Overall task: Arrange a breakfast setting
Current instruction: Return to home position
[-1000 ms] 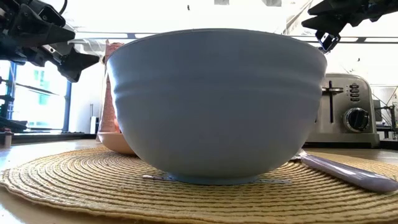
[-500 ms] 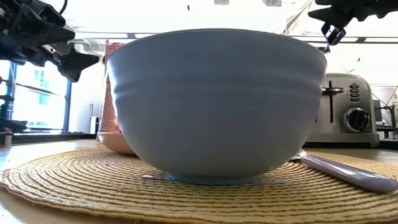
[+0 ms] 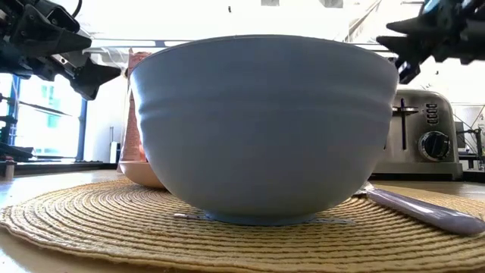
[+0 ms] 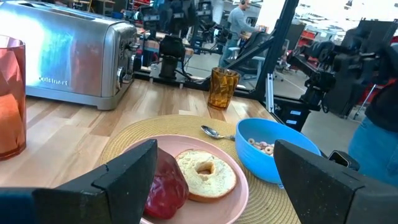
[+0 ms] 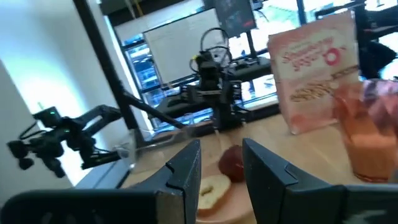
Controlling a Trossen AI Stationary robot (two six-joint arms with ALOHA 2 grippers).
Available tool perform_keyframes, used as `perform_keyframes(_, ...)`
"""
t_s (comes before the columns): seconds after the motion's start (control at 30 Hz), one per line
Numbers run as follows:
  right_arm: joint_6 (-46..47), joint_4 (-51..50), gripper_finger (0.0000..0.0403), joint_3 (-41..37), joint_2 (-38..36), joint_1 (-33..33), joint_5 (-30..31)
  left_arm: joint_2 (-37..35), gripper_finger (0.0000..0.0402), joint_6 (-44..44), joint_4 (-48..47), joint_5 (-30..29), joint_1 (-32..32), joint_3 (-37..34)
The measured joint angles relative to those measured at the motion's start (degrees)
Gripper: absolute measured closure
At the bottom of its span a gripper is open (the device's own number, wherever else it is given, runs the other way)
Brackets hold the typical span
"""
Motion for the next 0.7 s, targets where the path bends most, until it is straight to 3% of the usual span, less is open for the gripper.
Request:
perform_keyframes(0.17, -1.5, 0.1, 0.0304, -4.0, -3.2, 0.0, 4.1, 0.0, 0.0092, 0.0, 0.0, 0.0, 0.0, 0.0)
perform_keyframes(0.43, -13.3, -3.0, 0.0304, -6.7, -6.8, 0.0, 9.3, 0.0, 0.0092, 0.0, 0.0, 0.0, 0.0, 0.0)
perform_keyframes(0.7, -16.7, -6.2, 0.0304, -6.7, -7.9, 0.0, 9.8, 0.0, 0.0092, 0.0, 0.0, 0.0, 0.0, 0.0)
